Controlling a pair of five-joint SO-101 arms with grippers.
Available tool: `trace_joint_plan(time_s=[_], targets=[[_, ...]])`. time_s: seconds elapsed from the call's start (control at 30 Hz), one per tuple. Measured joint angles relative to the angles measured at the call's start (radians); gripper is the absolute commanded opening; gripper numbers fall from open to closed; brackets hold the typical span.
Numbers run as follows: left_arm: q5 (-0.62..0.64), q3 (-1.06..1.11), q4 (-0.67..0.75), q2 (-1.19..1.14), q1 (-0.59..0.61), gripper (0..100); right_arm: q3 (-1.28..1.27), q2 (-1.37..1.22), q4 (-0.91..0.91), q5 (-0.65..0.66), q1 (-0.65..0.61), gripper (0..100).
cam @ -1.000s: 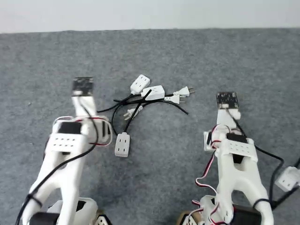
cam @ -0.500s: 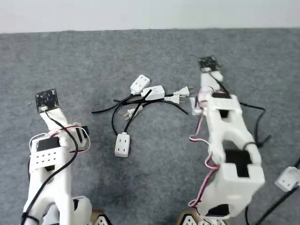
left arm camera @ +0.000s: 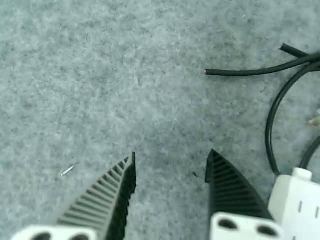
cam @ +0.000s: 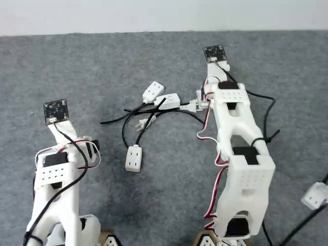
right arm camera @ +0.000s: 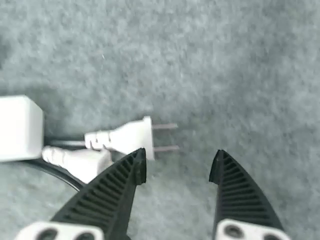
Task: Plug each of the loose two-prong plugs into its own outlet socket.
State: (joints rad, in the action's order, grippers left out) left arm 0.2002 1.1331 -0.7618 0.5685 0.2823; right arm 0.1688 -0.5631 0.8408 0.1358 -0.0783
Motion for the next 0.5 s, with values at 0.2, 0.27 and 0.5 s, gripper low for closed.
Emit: trace_joint_plan(time_s=[0.2, 0.27, 0.5], targets=[[-0.009, 0.000, 0.015, 0.000, 0.000, 22, 0.153, -0.077, 0.120, -0.006, -0.064, 21.6], [-0.009, 0.017, 0.038, 0.000, 0.000, 22, 0.183, -0.083, 0.158, -0.006, -0.072, 21.5], [-0.009, 0.025, 0.060, 0.000, 0.000, 22, 0.209, -0.095, 0.209, 0.017, -0.107, 21.5]])
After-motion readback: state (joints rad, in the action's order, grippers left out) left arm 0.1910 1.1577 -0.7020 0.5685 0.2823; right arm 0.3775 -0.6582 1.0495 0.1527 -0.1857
